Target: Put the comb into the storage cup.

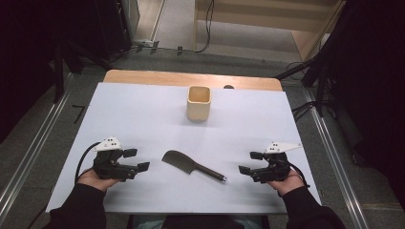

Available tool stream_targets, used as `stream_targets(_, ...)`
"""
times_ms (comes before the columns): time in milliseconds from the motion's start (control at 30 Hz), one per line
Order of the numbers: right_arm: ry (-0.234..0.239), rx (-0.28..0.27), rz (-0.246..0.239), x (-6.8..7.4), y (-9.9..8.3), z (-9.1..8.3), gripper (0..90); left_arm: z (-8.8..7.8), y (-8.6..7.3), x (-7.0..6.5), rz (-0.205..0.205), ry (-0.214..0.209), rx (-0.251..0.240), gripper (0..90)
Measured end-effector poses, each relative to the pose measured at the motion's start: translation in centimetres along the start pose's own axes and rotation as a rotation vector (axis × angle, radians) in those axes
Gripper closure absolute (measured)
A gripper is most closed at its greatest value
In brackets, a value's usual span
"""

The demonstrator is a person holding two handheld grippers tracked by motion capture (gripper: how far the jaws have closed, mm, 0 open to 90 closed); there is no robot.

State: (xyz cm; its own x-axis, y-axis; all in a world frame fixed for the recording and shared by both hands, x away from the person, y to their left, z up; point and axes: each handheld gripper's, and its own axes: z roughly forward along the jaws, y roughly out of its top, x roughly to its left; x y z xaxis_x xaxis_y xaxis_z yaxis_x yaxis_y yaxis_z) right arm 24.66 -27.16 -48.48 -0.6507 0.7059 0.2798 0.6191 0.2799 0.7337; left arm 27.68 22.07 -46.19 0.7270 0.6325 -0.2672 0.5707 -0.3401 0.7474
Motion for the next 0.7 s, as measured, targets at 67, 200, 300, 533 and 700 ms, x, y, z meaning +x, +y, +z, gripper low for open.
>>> stream_targets(67,-0.006,-0.005,-0.005,-0.1,0.1,0.1,17.0,0.0,0.0,0.0,-0.001,-0.001,0.000,22.0)
stream_targets(200,-0.019,-0.016,0.009,-0.1,0.3,0.4,16.9,0.0,0.0,0.0,-0.001,0.001,-0.001,22.0)
stream_targets(300,-0.018,-0.018,0.001,0.0,0.5,0.6,16.9,0.0,0.0,0.1,-0.002,-0.001,0.000,22.0)
stream_targets(533,0.006,-0.024,-0.001,0.4,1.2,1.3,16.6,0.0,0.0,0.1,-0.003,-0.001,0.001,22.0)
stream_targets(700,0.023,-0.021,-0.020,0.7,1.7,1.9,16.6,0.0,0.0,0.1,-0.002,-0.002,0.000,22.0)
